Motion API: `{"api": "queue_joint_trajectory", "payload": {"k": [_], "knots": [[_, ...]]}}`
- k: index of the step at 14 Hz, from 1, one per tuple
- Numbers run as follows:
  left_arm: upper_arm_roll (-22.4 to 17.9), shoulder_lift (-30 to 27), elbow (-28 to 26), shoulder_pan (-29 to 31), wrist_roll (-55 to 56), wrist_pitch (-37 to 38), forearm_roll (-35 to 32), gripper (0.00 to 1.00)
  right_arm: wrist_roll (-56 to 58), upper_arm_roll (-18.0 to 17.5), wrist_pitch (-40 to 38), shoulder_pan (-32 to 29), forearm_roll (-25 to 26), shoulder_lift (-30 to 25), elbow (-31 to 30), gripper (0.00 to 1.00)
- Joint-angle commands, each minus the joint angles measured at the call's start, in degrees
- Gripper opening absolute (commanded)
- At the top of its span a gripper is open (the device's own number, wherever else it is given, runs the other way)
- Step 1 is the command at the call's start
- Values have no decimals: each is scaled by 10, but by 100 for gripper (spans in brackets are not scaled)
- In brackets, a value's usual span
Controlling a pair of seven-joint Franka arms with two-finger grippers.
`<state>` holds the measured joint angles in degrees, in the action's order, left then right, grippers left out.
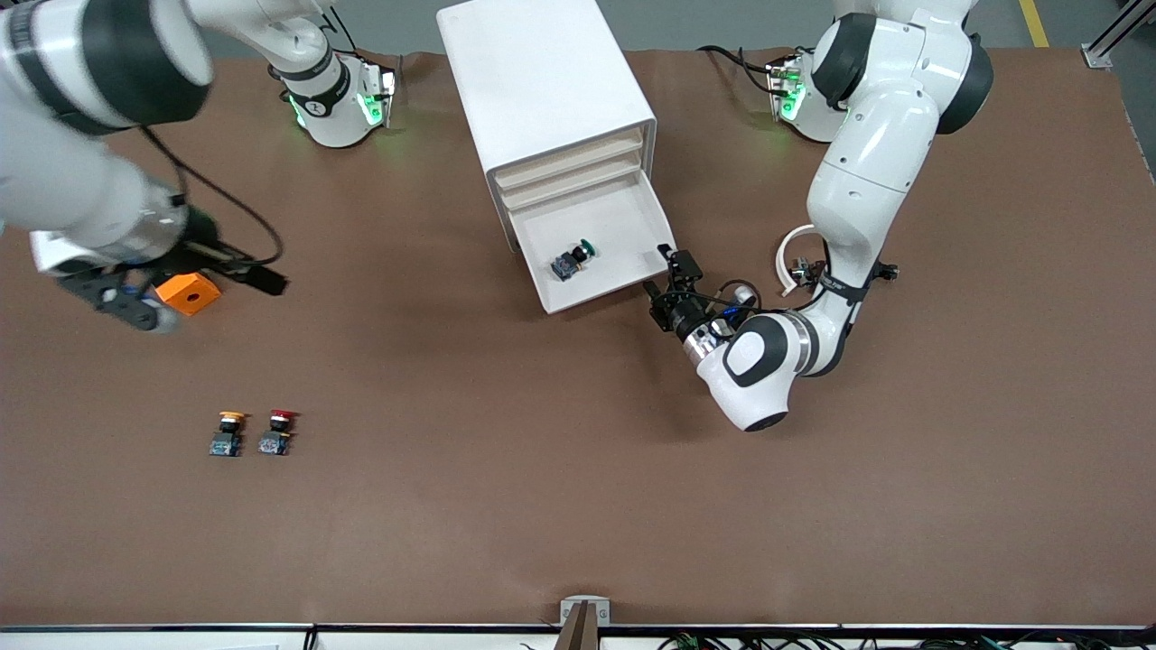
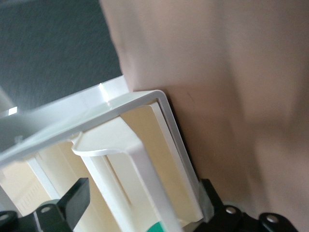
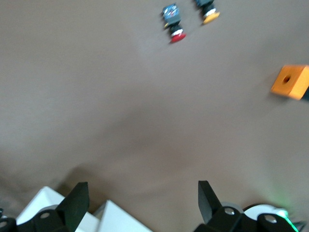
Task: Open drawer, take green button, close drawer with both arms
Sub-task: 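Hold the drawer with the left gripper while the right gripper reaches toward it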
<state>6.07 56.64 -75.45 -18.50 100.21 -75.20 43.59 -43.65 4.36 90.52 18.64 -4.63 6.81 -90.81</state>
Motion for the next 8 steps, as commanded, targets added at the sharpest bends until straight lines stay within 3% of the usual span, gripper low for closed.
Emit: {"api": "queue_joint_trajectory", "payload": {"k": [1,4,8], "knots": [[0,-47,-6,2,-76,8,-19,100,-107,7,18,71,-5,-12,-17,100],[1,-68,-1,26,-152,7,-20,100,-186,7,49,129,-19,-13,-34,100],[-5,-78,67,33,-281,-8,-46,100,-249,7,61,186,-31,-10,-43,100]]}}
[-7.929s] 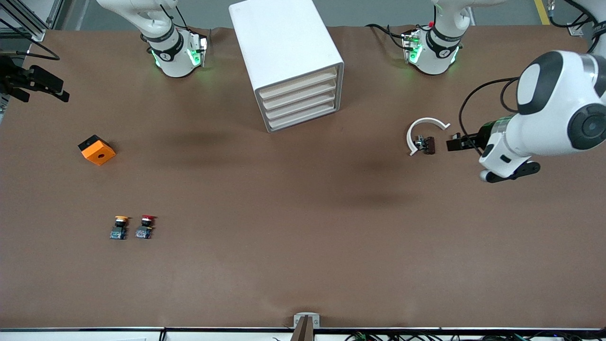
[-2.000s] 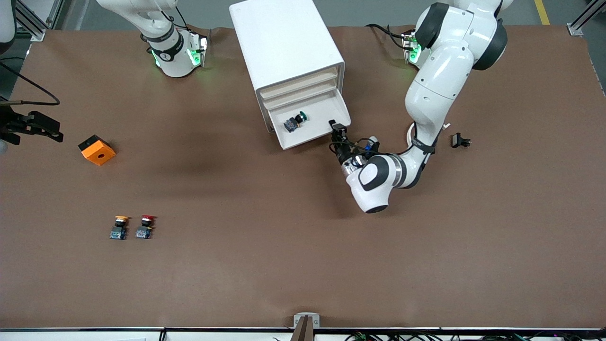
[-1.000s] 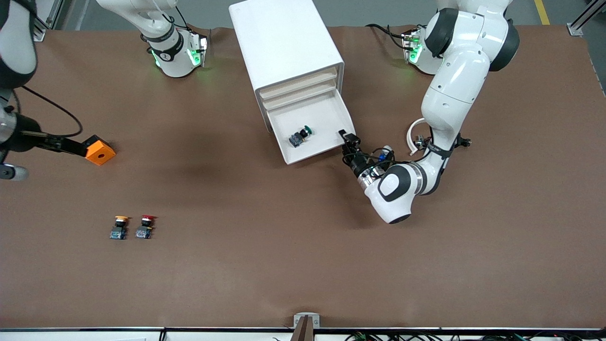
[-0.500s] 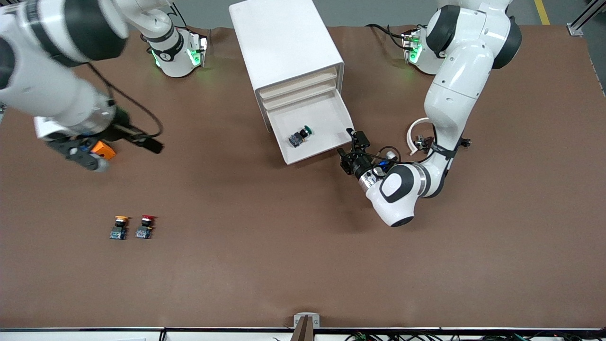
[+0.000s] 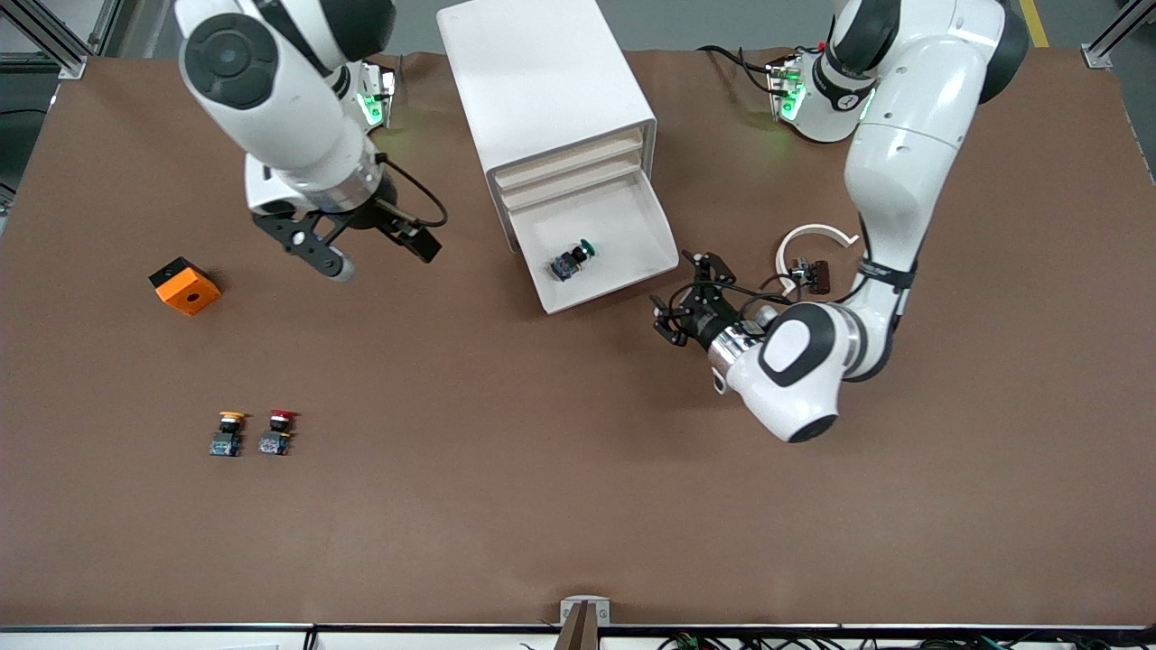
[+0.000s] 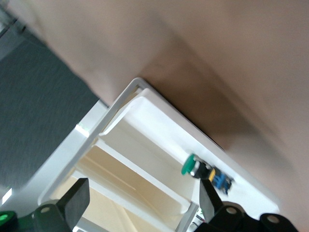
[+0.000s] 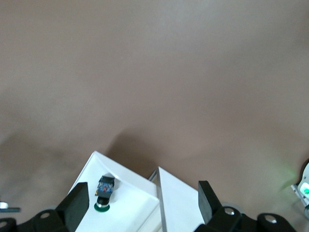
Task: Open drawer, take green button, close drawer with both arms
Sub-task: 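Hold the drawer with the left gripper while the right gripper reaches toward it, then lower the right gripper into the drawer and grasp the green button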
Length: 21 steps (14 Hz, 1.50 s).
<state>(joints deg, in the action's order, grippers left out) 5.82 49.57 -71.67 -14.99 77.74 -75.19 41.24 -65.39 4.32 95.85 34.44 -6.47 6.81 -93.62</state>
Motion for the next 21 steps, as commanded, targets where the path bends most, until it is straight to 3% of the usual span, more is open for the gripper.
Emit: {"api": "queue_joint_trajectory", "payload": {"k": [1,3,7,11,14,16,21], "knots": [[-4,-14,32,-4,-89,-27,-34,100,-48,8,8,46,-13,-7,-17,100],[-4,-32,32,-3,-168,-72,-67,100,-64,8,34,78,-28,-4,-40,100],[-10,-54,31,-5,-258,-168,-141,100,-128,9,181,143,-43,14,-114,100],[-13,-54,29,-8,-301,-276,-185,100,-173,9,245,184,-37,76,-112,100],[-7,-51,27,-17,-305,-340,-265,100,-193,10,272,193,-26,108,-111,100],[-6,-48,25,-18,-305,-367,-269,100,-221,10,291,196,9,126,-111,100],[-6,-44,17,-20,-325,-407,-307,100,-241,13,340,200,37,167,-106,100]]}}
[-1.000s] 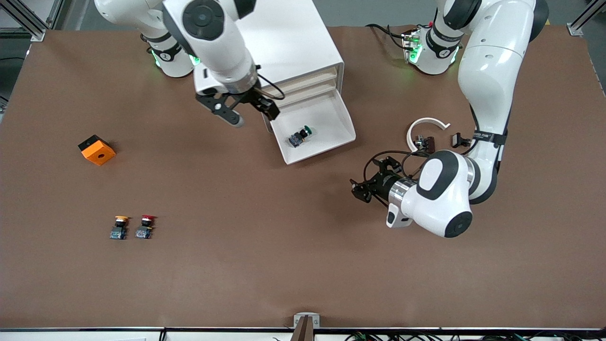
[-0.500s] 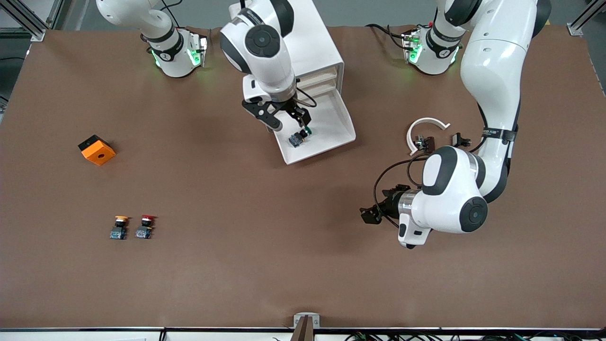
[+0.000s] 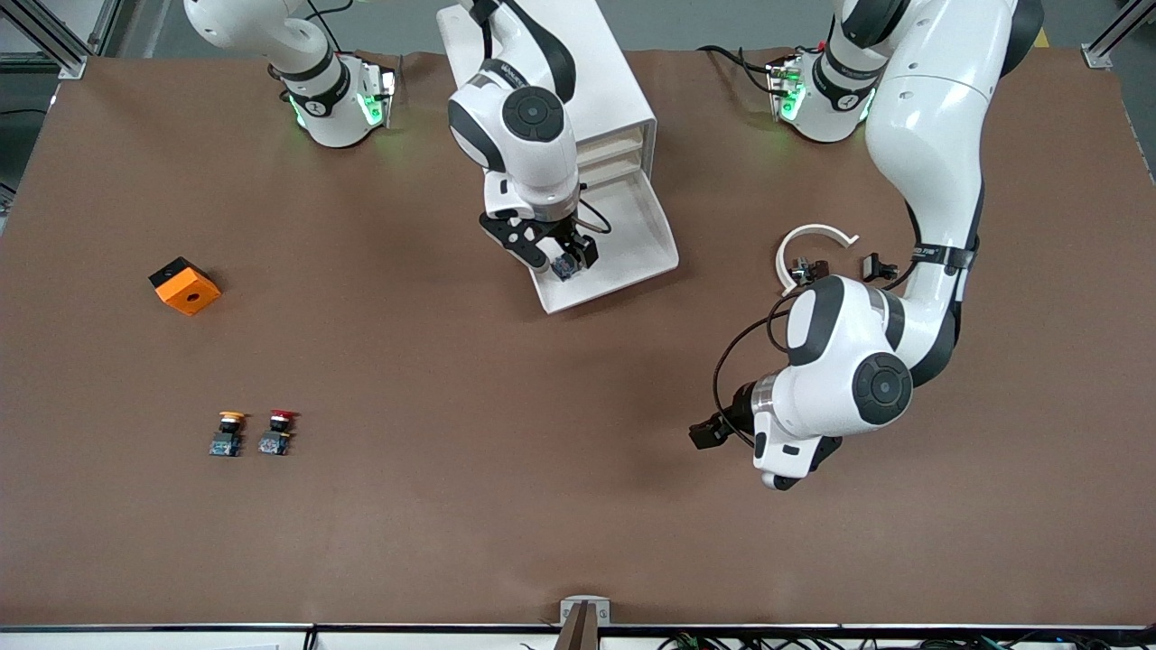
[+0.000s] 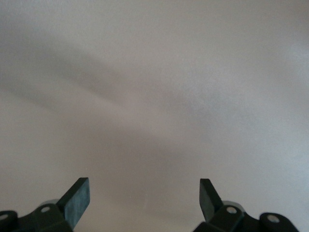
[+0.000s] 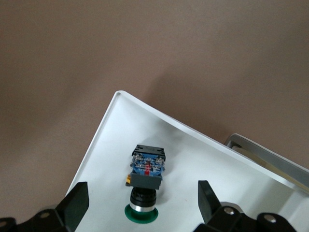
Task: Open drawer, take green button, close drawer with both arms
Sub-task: 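Lower the right gripper into the drawer and grasp the green button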
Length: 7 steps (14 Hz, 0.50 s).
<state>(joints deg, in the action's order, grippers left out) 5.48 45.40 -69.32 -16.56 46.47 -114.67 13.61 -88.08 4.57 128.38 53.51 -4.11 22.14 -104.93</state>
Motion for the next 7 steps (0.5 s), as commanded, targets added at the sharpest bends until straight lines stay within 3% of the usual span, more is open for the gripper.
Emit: {"api": "queue_joint_trajectory", "payload": {"k": [1,7], "knots": [[-2,-1,-6,-5,-22,-17,-45,100,-15,11,22,8,14,20,10,100],[-3,-1,-11,-14,-43,-25,-48,100,-49,10,27,12,50,64,23,100]]}}
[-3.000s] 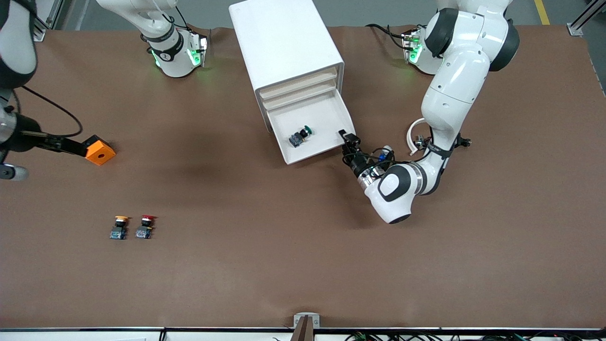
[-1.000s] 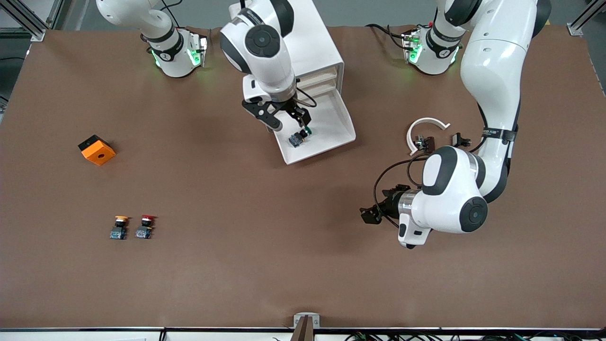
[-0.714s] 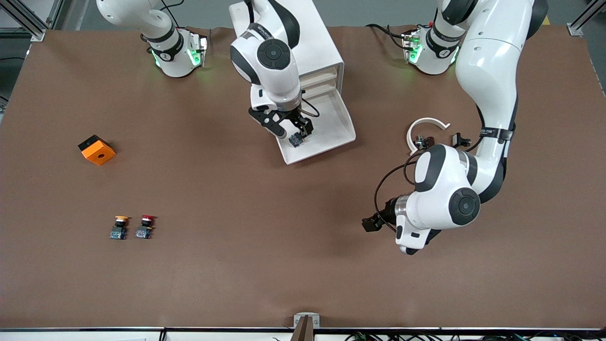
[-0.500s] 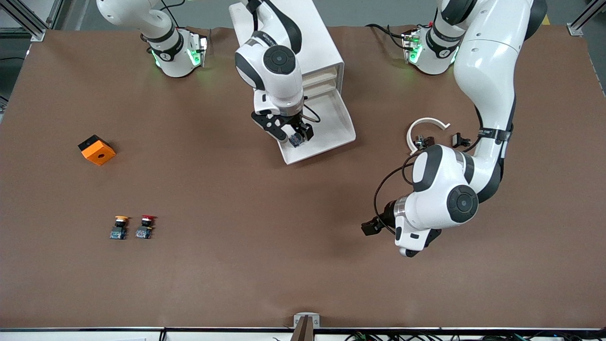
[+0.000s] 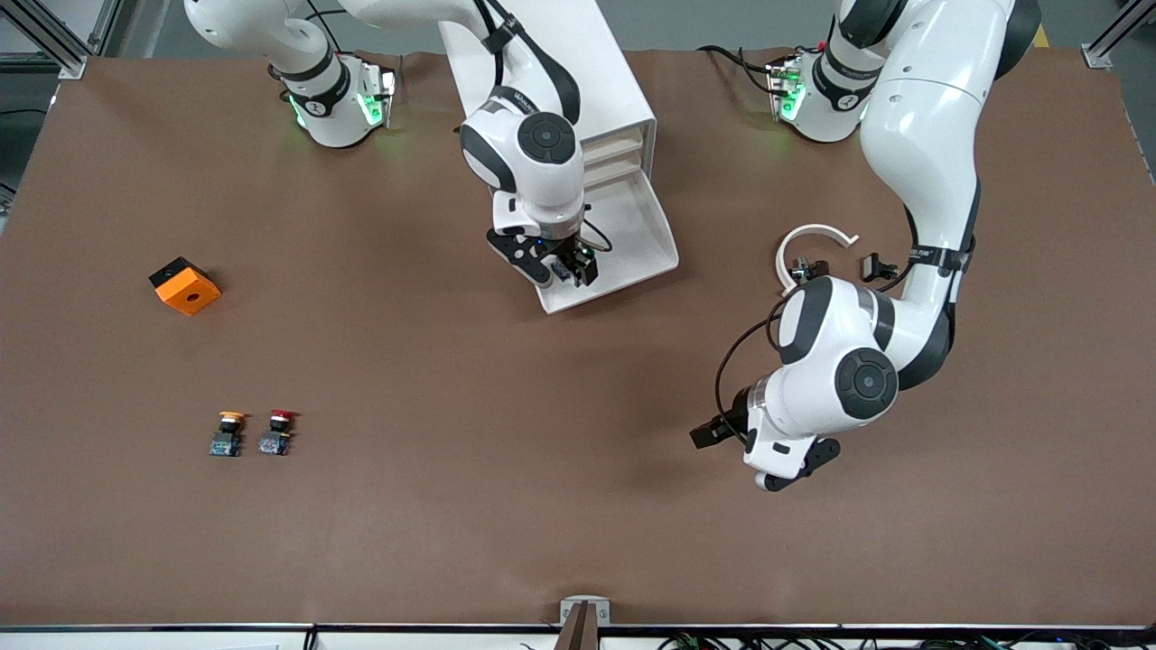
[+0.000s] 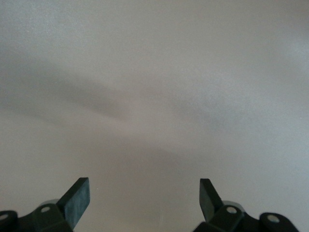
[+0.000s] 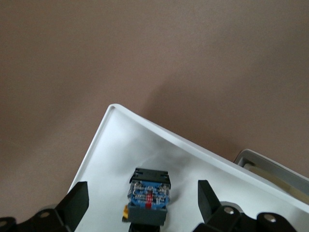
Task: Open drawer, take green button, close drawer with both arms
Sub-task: 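Lower the right gripper into the drawer and grasp the green button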
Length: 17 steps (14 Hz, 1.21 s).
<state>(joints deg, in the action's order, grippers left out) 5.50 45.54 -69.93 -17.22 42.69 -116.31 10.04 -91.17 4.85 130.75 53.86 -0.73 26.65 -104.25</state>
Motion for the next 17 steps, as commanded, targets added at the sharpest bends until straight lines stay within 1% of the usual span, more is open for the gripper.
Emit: {"api": "queue_joint_trajectory", "payload": {"k": [1,3,10,11,13,15,16,17], "knots": [[-4,-1,-6,-13,-5,-13,-24,100,-17,7,6,9,16,22,16,100],[-3,5,-8,-21,-2,-25,-53,100,-18,7,7,9,16,22,17,100],[-4,11,-8,-24,-2,-27,-54,100,-18,6,3,20,15,22,16,100],[-4,14,-8,-25,-2,-27,-54,100,-18,6,5,20,15,22,16,90],[-3,18,-8,-25,-2,-27,-53,100,-17,6,4,20,15,22,17,66],[-3,18,-8,-24,-2,-40,-53,100,-17,6,4,20,15,24,17,55],[-3,18,-8,-25,-2,-41,-53,100,-16,6,5,21,15,24,17,42],[-3,18,-8,-25,-2,-42,-53,100,-13,6,5,21,15,24,17,17]]}}
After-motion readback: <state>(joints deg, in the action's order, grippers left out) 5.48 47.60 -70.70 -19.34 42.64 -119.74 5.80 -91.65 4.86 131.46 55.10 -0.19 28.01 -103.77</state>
